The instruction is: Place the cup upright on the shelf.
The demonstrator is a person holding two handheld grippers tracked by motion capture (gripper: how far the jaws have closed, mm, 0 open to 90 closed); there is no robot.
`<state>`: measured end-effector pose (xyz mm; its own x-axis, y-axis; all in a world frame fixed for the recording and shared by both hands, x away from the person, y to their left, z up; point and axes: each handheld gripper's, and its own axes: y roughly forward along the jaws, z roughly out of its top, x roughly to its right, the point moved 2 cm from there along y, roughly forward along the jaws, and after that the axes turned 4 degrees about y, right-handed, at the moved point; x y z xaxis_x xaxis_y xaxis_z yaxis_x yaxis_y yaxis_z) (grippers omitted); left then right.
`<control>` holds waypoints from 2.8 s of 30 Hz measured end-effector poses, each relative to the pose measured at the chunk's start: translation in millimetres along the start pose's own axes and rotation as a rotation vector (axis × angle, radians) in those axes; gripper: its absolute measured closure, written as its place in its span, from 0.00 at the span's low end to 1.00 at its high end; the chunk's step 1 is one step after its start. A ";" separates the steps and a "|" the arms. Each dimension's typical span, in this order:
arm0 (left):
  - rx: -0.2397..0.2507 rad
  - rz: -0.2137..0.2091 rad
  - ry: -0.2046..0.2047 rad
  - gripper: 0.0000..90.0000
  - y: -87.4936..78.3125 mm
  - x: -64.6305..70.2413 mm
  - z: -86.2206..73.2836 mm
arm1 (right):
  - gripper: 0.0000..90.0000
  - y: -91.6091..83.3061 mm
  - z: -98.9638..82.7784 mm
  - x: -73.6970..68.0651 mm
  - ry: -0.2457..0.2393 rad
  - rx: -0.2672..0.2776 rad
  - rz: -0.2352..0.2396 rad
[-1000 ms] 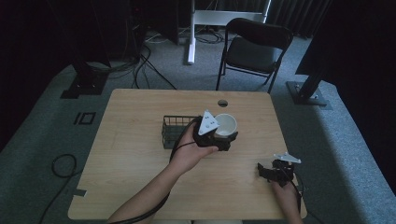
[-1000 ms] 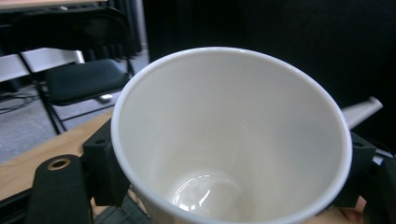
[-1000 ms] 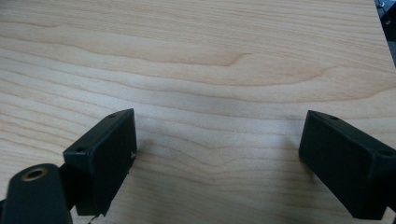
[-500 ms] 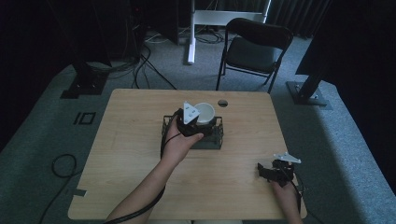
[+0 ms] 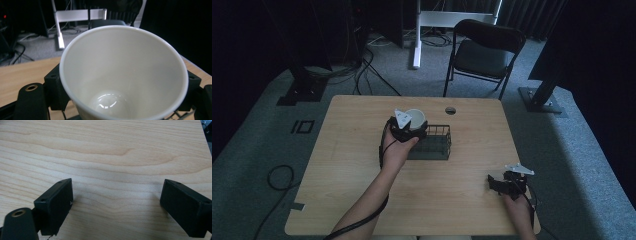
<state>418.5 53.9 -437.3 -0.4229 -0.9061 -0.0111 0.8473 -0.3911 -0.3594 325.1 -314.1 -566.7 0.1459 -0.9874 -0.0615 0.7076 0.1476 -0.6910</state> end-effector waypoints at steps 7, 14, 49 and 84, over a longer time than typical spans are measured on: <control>-0.028 0.050 -0.030 0.23 13.4 -4.8 -14.7 | 0.12 0.0 0.0 0.0 0.000 0.000 0.000; -0.051 0.081 -0.043 0.23 21.3 -5.6 -27.7 | 0.12 0.0 0.0 0.0 0.000 0.000 0.000; -0.052 0.050 0.051 0.10 18.5 0.8 -29.8 | 0.12 0.0 0.0 0.0 0.000 0.000 0.000; -0.009 -0.062 0.085 0.11 -55.1 -15.3 -52.5 | 0.12 0.0 0.0 0.0 0.000 0.001 0.000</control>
<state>361.4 97.8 -466.4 -0.5002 -0.8632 -0.0678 0.8160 -0.4438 -0.3704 325.1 -314.1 -566.7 0.1460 -0.9874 -0.0612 0.7080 0.1475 -0.6906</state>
